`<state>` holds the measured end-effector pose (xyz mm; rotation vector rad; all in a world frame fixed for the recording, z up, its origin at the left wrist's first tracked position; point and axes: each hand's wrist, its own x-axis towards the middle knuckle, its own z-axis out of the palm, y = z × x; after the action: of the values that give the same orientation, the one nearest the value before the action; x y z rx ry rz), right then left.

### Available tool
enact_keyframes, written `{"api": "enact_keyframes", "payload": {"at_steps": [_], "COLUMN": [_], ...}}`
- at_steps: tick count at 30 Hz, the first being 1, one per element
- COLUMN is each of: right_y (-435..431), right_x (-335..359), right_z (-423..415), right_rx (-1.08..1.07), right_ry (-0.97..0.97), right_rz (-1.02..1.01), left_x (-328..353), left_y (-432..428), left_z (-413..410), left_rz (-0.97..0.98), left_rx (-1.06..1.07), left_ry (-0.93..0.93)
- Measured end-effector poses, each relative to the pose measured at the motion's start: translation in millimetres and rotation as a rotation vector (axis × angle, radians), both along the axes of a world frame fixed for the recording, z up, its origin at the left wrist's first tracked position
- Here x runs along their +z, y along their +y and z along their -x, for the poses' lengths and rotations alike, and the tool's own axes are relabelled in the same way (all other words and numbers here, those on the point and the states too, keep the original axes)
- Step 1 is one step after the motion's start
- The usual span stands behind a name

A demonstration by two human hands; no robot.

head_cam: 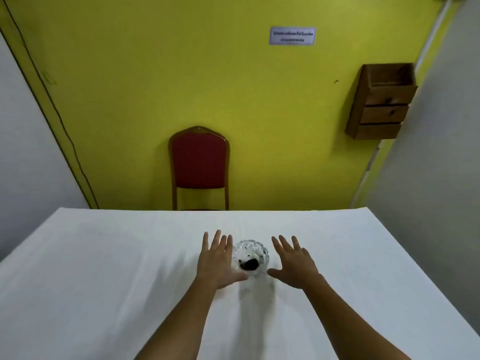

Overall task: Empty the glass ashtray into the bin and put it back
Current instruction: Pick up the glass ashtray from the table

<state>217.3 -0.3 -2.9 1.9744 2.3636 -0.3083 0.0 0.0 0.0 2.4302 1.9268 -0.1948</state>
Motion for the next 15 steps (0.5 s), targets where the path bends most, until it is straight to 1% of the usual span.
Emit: {"api": "enact_keyframes", "payload": {"at_steps": [4, 7, 10, 13, 15], "right_y": [24.4, 43.9, 60.0, 68.3, 72.1], "right_x": [-22.9, -36.2, -43.7, -48.6, -54.0], "right_z": [-7.8, -12.8, -15.1, -11.7, -11.2], "right_rx": [0.070, 0.117, 0.194, 0.288, 0.326], "right_ry": [-0.028, -0.021, -0.010, -0.016, -0.015], "right_rz": [0.083, 0.109, 0.110, 0.090, 0.062], "left_x": [-30.1, -45.2, -57.5, -60.8, -64.8], "left_y": [17.3, 28.2, 36.1, 37.8, 40.0], "left_z": [-3.8, -5.9, -7.3, -11.0, -11.4], "left_rz": [-0.023, -0.038, -0.039, -0.016, -0.040], "left_rx": [-0.010, -0.019, 0.007, -0.011, -0.028], "left_ry": [0.042, 0.015, -0.047, -0.066, -0.085]}}
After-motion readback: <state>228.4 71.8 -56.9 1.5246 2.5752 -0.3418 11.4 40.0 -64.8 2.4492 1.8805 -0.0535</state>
